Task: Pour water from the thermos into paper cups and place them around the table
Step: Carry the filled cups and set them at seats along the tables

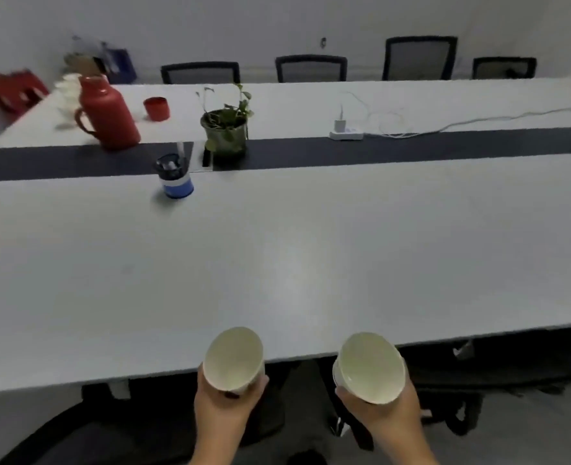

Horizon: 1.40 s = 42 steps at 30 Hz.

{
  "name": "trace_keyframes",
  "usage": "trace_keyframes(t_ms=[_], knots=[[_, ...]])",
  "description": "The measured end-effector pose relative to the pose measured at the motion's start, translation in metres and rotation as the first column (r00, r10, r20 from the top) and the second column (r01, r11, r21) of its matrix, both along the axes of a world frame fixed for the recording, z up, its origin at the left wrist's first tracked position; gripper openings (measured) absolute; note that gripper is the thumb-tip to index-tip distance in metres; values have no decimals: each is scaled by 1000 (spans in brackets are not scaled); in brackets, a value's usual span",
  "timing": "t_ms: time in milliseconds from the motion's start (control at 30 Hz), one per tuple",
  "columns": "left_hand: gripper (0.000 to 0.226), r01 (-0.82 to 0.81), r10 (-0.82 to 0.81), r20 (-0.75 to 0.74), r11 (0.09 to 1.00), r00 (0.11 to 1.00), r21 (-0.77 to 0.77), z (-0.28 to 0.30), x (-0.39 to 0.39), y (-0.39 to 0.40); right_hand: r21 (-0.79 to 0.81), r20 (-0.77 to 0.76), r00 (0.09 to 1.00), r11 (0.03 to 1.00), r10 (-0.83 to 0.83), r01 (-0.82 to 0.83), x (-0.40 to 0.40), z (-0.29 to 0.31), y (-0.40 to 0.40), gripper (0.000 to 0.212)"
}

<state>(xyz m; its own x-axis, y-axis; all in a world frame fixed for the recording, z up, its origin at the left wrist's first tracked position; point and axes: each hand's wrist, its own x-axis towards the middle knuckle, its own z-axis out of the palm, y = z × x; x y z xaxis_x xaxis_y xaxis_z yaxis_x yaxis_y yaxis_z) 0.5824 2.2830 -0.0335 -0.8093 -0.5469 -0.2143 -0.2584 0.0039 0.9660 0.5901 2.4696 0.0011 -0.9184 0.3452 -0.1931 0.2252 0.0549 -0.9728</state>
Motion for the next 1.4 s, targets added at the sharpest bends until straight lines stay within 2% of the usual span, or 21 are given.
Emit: trace_keyframes(t_ms=[167, 367, 533, 767, 900, 1067, 1167, 1233, 1267, 1333, 1400], knots=[[58, -202, 199, -51, 977, 979, -70, 5, -41, -18, 27, -33, 957, 957, 290, -289, -90, 6, -22, 69], [56, -361, 362, 0, 929, 932, -82, 11, -112, -75, 89, 9, 933, 929, 361, -360, -158, 3, -60, 66], [64, -401, 404, -4, 906, 915, -138, 0, -186, -139, 105, 13, 948, 942, 319, -318, -203, -10, -87, 67], [69, -391, 401, 7, 897, 916, -204, -44, -282, -199, 192, 62, 975, 956, 215, -223, -264, -42, -108, 72], [70, -418, 438, 39, 879, 898, -228, -66, -310, -214, 251, 139, 966, 936, 219, -248, -284, -59, -111, 76], [72, -443, 458, 21, 870, 889, -215, -76, -326, -223, 270, 145, 970, 935, 195, -228, -299, -60, -117, 75], [75, -412, 432, 26, 874, 901, -256, -75, -316, -212, 240, 116, 978, 950, 176, -199, -303, -57, -117, 69], [74, -346, 393, 113, 889, 913, -299, -74, -299, -180, 222, 89, 983, 959, 161, -177, -306, -58, -115, 66], [73, -268, 328, 164, 913, 930, -308, -74, -288, -156, 214, 73, 986, 964, 148, -160, -308, -59, -112, 66], [70, -17, 93, 212, 942, 973, -335, -74, -271, -108, 207, 51, 993, 971, 111, -119, -314, -63, -103, 68], [65, 258, -174, 230, 872, 958, -416, -77, -263, -68, 208, 41, 997, 976, 59, -67, -318, -66, -88, 71]])
